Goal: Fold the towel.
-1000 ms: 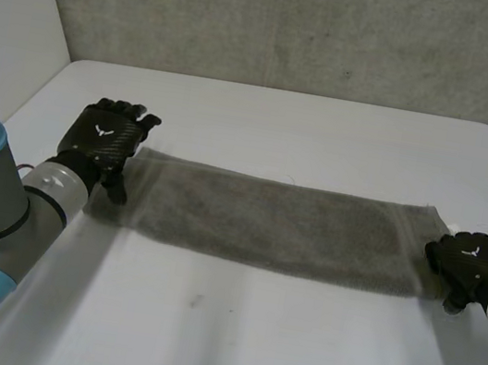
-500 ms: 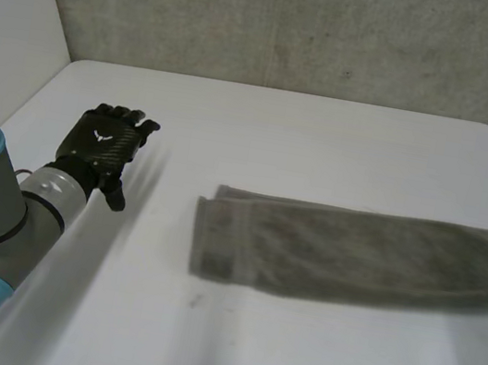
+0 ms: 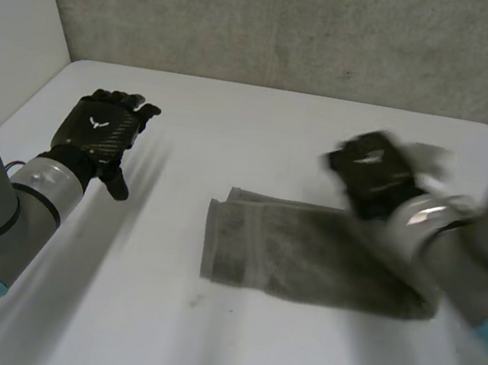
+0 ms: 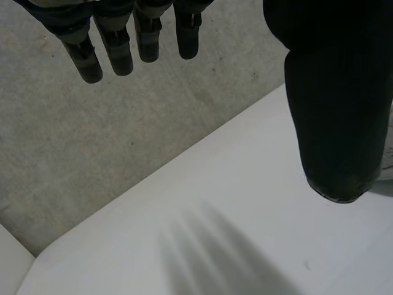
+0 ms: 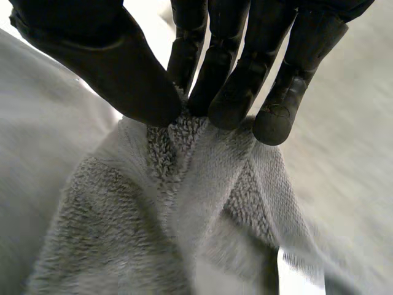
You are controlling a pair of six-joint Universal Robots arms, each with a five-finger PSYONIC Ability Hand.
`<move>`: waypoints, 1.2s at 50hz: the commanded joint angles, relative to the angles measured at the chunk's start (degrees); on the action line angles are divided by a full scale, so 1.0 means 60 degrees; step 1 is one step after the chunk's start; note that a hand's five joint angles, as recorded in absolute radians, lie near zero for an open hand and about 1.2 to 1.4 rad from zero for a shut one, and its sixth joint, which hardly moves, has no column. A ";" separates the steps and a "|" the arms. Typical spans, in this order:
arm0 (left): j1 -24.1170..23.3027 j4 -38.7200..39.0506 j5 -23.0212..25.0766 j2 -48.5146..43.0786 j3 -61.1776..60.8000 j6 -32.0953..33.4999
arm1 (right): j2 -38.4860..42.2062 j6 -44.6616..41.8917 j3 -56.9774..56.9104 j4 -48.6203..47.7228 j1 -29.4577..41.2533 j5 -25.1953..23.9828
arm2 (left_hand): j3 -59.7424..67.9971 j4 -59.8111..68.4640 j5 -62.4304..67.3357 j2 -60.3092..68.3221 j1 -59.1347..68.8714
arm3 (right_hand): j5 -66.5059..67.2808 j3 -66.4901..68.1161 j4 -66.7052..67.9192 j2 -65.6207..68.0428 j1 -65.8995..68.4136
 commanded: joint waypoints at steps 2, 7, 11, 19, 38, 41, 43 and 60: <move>0.0028 0.0012 0.0009 0.0004 -0.0089 -0.0007 | 0.2107 -0.0086 -0.0646 -0.0064 0.2814 0.0539 | 0.0098 0.0087 -0.0322 0.0106 0.0017 | 0.0530 0.0546 0.0525 0.0739 0.0786; 0.0042 0.0012 0.0009 0.0004 -0.0103 -0.0007 | 0.2418 -0.0072 -0.0574 -0.0093 0.3227 0.0612 | 0.0098 0.0087 -0.0322 0.0106 0.0017 | 0.0530 0.0546 0.0525 0.0739 0.0786; 0.0028 0.0012 0.0009 0.0004 -0.0118 -0.0007 | 0.1792 0.0132 -0.0369 -0.0195 0.3139 0.0845 | 0.0098 0.0087 -0.0322 0.0106 0.0017 | -0.5520 -0.5504 -0.5525 -0.5311 -0.5264; 0.0013 0.0012 0.0038 -0.0011 -0.0133 -0.0007 | 0.0282 0.1215 0.0771 -0.0605 0.1488 0.0891 | 0.0098 0.0087 -0.0322 0.0106 0.0017 | -1.1137 -1.1121 -1.1142 -1.0928 -1.0881; -0.0075 0.0012 0.0038 -0.0011 -0.0147 0.0008 | -0.1391 0.0883 0.4873 -0.0941 -0.3156 -0.1378 | 0.0098 0.0087 -0.0322 0.0106 0.0017 | -0.9870 -0.9854 -0.9875 -0.9661 -0.9614; -0.0089 0.0012 0.0038 -0.0040 -0.0162 0.0008 | -0.1158 0.0414 0.5269 -0.1292 -0.3641 -0.1730 | 0.0098 0.0087 -0.0322 0.0106 0.0017 | -0.7268 -0.7252 -0.7273 -0.7059 -0.7012; -0.0104 0.0012 0.0038 -0.0040 -0.0206 0.0008 | -0.0939 0.0252 0.5358 -0.1512 -0.3788 -0.1819 | 0.0098 0.0087 -0.0322 0.0106 0.0017 | -0.5922 -0.5906 -0.5927 -0.5712 -0.5666; -0.0177 0.0012 -0.0006 -0.0011 -0.0250 0.0023 | -0.1054 0.0046 0.3151 -0.1719 -0.1849 -0.0840 | 0.0098 0.0087 -0.0322 0.0106 0.0017 | 0.0530 0.0546 0.0525 0.0739 0.0786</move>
